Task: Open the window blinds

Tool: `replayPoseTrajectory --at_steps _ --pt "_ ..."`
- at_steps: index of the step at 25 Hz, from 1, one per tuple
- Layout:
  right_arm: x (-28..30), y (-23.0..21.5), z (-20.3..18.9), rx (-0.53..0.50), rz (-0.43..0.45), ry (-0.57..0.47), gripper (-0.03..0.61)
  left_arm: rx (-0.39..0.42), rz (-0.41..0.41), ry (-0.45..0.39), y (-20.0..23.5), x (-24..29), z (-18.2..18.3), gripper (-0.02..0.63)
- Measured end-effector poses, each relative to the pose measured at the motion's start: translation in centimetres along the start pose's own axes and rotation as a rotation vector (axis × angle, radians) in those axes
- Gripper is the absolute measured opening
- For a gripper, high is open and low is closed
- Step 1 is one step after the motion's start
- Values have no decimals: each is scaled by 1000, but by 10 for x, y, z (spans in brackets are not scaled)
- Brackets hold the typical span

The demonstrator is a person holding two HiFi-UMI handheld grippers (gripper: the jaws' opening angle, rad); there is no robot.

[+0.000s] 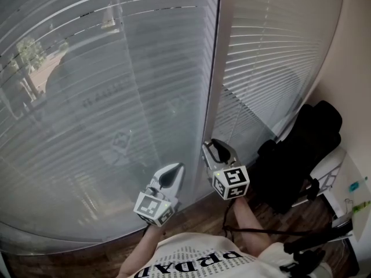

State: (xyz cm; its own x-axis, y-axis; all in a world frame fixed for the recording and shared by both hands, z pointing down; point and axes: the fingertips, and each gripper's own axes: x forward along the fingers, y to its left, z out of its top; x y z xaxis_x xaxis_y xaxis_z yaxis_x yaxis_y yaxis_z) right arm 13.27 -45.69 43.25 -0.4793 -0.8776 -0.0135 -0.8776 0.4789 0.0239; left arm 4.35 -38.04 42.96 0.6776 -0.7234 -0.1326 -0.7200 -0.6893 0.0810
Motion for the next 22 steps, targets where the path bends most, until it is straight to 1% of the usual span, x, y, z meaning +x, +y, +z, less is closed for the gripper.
replayPoseTrajectory --at_steps 3,5,7,9,10,12,15,19,22 --pt "-3 11 6 -264 27 37 178 -5 14 0 3 -2 1 -8" --pt "-2 15 4 -403 34 73 184 -8 22 -1 3 -2 1 -8" --pt "0 16 0 -494 27 103 184 -9 15 2 1 -2 -2 -8" --pt "1 16 -4 -555 23 121 183 -3 4 4 -2 -2 -4 -8" --pt "2 15 -4 -579 18 123 177 0 2 1 -2 -2 -4 -8" --pt "3 14 -4 -623 0 118 139 3 6 -5 -2 -2 -2 -8" --pt "4 13 -3 -671 -17 112 135 4 10 -8 -2 -3 0 -8" --pt "4 14 -4 -652 -21 110 133 3 8 -7 -3 -5 0 -8" --pt "3 13 -3 -604 -17 106 133 -3 20 3 -1 -5 0 -8"
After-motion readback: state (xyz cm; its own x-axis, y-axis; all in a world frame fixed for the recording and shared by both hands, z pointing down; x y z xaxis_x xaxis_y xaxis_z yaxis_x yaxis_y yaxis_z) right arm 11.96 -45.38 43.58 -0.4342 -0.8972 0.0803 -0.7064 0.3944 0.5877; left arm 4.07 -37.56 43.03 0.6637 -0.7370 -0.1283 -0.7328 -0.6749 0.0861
